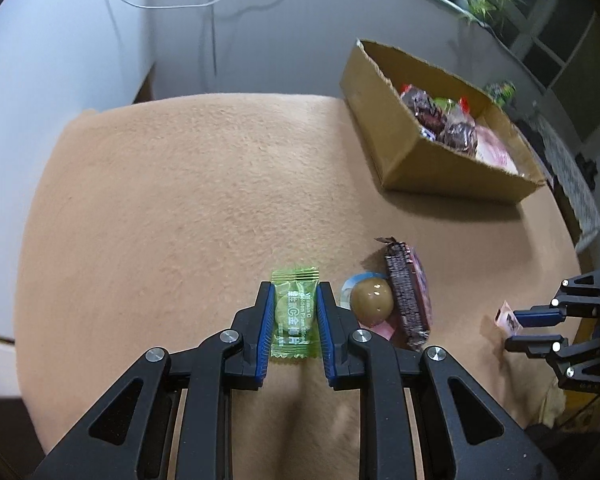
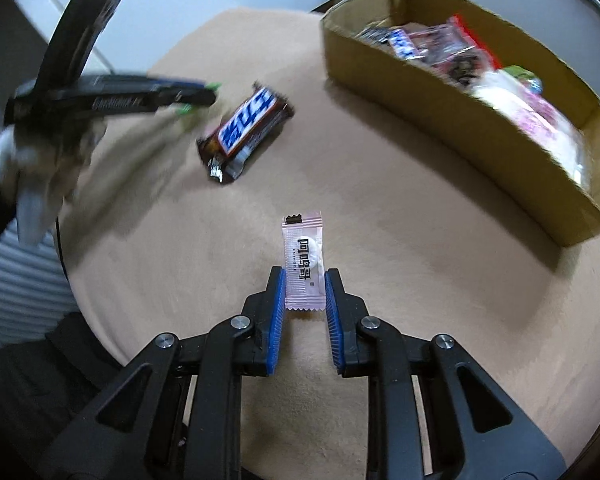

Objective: Organize snacks
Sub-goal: 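Grasp the green-wrapped candy with the left gripper while the right grasps the pink stick candy, then carry the green candy and pink stick candy over the box with both grippers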

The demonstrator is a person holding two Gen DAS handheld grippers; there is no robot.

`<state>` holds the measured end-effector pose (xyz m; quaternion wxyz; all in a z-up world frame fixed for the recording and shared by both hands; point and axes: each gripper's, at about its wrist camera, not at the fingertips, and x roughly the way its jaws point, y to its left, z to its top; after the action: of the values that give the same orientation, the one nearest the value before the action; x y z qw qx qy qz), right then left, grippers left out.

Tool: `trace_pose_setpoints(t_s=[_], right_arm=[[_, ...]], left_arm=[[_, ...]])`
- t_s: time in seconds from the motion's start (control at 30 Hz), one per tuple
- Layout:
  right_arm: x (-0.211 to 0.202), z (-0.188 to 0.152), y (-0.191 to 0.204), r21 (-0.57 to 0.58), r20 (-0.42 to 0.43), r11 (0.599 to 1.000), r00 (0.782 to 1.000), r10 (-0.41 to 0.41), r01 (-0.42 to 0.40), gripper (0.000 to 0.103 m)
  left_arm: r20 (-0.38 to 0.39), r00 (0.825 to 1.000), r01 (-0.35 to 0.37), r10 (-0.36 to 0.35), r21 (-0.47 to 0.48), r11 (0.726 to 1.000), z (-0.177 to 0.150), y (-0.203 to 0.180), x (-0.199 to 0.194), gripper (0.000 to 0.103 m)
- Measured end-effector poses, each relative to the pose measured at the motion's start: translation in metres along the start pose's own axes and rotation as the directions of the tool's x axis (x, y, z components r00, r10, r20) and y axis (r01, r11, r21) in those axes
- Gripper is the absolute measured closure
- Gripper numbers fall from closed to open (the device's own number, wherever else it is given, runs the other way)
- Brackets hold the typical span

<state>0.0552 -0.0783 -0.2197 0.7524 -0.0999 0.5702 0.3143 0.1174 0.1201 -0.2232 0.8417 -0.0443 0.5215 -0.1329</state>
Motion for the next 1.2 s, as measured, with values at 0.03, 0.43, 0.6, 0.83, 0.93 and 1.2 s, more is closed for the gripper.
trace_pose_setpoints(t_s=[0.03,0.43,0.6,0.83,0.93,1.2], right_arm=[[-0.003,0.005,-0.004,0.011,0.010,1.000,1.000,0.000,0.000,0.082],[-0.063,0.023,-0.028,0.094,0.145,0.995,0.988,-0.051,0.037,0.082],[-0.086,0.024,-0.039,0.121,0.195,0.991,0.977,-0.087,0.064,0.082],[-0.107,0.031,-0.060,0.153,0.238,0.983,0.962,-0.133,0.098,0.082],[-0.115,0.035,-0.070,0.170,0.254,0.979,0.955,-0.151,0.109,0.082],[-0.127,0.055,-0.101,0.209,0.280,0.970,0.943,-0.179,0.122,0.082]], left_arm=[[0.007,1.000,-0.005,0.005,-0.002,1.000,-0.001,-0.001,-0.004,0.084],[0.074,0.997,-0.034,0.037,-0.041,0.999,0.004,-0.036,-0.047,0.084],[0.119,0.993,-0.019,0.019,-0.001,1.000,0.020,-0.060,-0.065,0.084],[0.179,0.984,-0.005,-0.008,0.072,0.997,0.053,-0.095,-0.080,0.084],[0.192,0.981,0.010,-0.026,0.084,0.996,0.065,-0.105,-0.080,0.084],[0.210,0.976,0.028,-0.053,0.119,0.992,0.096,-0.128,-0.070,0.084]])
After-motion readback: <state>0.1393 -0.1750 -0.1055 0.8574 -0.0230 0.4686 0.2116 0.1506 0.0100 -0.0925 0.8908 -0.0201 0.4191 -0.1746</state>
